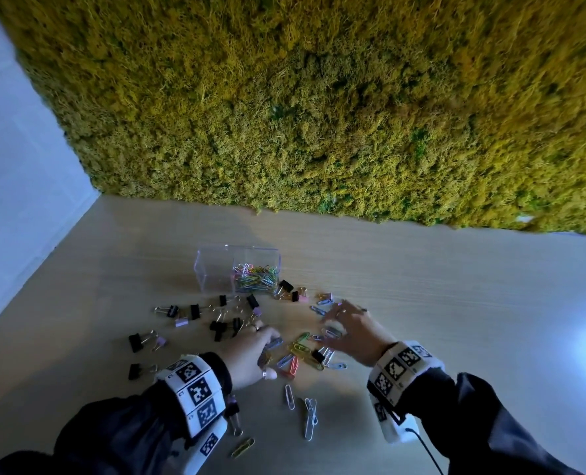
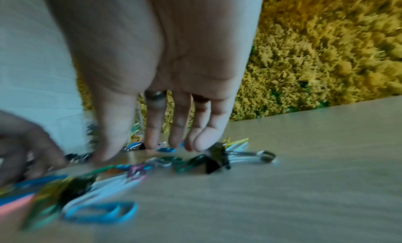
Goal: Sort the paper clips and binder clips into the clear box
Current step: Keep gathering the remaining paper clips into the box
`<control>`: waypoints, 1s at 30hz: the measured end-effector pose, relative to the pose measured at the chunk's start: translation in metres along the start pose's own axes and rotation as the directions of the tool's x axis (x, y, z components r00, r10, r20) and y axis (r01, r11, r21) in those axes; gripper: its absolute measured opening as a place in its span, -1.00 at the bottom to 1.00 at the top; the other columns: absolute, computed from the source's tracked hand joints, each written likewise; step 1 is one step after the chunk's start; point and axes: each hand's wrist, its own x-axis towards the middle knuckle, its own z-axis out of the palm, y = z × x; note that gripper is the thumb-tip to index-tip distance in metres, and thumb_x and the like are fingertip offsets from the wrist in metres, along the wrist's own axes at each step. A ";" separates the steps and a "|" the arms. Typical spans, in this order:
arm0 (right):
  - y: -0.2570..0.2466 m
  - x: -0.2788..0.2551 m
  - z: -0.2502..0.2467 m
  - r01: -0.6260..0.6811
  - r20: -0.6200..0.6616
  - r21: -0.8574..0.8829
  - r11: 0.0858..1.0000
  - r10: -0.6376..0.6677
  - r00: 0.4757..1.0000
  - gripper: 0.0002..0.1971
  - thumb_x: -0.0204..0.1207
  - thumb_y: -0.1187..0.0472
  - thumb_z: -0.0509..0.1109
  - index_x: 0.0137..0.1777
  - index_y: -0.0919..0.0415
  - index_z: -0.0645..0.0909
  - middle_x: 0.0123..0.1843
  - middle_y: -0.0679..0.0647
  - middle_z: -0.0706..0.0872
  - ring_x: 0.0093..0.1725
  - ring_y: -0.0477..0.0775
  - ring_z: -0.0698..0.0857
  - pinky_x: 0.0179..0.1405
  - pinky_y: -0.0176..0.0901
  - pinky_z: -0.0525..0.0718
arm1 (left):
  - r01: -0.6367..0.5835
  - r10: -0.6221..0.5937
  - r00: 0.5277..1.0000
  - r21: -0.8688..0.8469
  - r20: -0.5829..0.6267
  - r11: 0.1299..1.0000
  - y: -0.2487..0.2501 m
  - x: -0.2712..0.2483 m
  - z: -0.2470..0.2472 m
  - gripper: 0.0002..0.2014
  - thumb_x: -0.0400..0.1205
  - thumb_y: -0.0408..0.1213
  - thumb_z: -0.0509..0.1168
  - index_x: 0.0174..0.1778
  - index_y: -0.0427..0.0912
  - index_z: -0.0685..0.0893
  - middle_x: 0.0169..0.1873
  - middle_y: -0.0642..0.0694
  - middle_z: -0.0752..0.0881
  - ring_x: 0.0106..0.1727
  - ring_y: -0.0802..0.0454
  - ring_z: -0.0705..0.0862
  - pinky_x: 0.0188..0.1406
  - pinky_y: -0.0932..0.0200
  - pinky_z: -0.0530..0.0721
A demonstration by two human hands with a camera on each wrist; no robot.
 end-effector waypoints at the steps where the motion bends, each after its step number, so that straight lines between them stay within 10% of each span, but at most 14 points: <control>1: 0.001 -0.001 0.007 0.007 0.072 -0.031 1.000 -0.005 0.997 -0.56 0.35 -0.03 0.48 0.20 0.10 0.60 0.30 0.08 0.50 0.26 0.09 0.50 0.33 -0.03 0.51 | -0.001 0.000 1.000 0.026 0.029 1.000 0.004 0.001 0.000 -0.36 0.48 -0.10 0.40 0.45 -0.08 0.31 0.34 -0.07 0.39 0.29 0.03 0.45 0.18 0.23 0.41; 9: -0.001 -0.009 0.017 0.131 0.022 -0.044 0.990 -0.130 0.991 -0.67 0.30 -0.04 0.48 0.02 0.08 0.68 0.11 0.13 0.60 0.15 0.13 0.58 0.21 -0.06 0.55 | -0.001 -0.017 0.994 0.158 0.108 0.988 0.031 0.019 0.007 -0.28 0.48 -0.06 0.40 0.50 -0.05 0.21 0.52 -0.27 0.15 0.55 -0.22 0.18 0.51 -0.09 0.30; 18: 0.006 0.000 -0.006 -0.009 -0.193 0.039 0.999 0.017 0.981 -0.74 0.34 0.03 0.50 -0.03 0.14 0.72 0.15 0.07 0.60 0.19 0.09 0.48 0.20 -0.04 0.52 | -0.054 0.053 0.998 0.053 0.022 0.997 0.021 0.020 0.002 -0.67 0.53 -0.39 0.32 0.21 -0.08 0.57 0.13 -0.16 0.67 -0.08 0.03 0.58 -0.12 0.28 0.39; 23: -0.011 0.000 0.002 0.080 -0.120 -0.034 0.996 -0.084 0.989 -0.65 0.45 -0.03 0.37 0.16 0.13 0.66 0.25 0.12 0.59 0.30 0.19 0.51 0.27 0.02 0.54 | 0.043 -0.046 0.998 0.075 0.033 0.996 0.014 0.007 0.000 -0.34 0.43 -0.05 0.44 0.43 -0.05 0.37 0.32 -0.08 0.50 0.26 0.04 0.50 0.17 0.30 0.40; 27: -0.039 -0.015 0.015 0.160 0.186 -0.270 0.950 -0.111 0.976 -0.14 0.26 -0.49 0.03 0.37 0.14 0.47 0.39 0.09 0.42 0.39 0.17 0.39 0.39 0.08 0.38 | 0.050 -0.059 0.997 0.156 0.050 0.986 0.018 0.009 0.008 -0.41 0.40 -0.07 0.47 0.26 -0.17 0.42 0.30 -0.15 0.43 0.31 -0.06 0.47 0.23 0.14 0.45; 30: -0.043 -0.028 0.019 0.151 0.268 -0.261 0.954 -0.079 0.960 -0.10 0.18 -0.42 0.34 0.41 0.19 0.38 0.43 0.09 0.31 0.40 0.18 0.35 0.47 0.17 0.33 | 0.015 -0.018 1.000 0.157 0.023 0.987 0.017 0.007 0.012 -0.54 0.44 -0.15 0.44 0.16 -0.25 0.46 0.24 -0.16 0.44 0.27 -0.09 0.47 0.15 0.15 0.43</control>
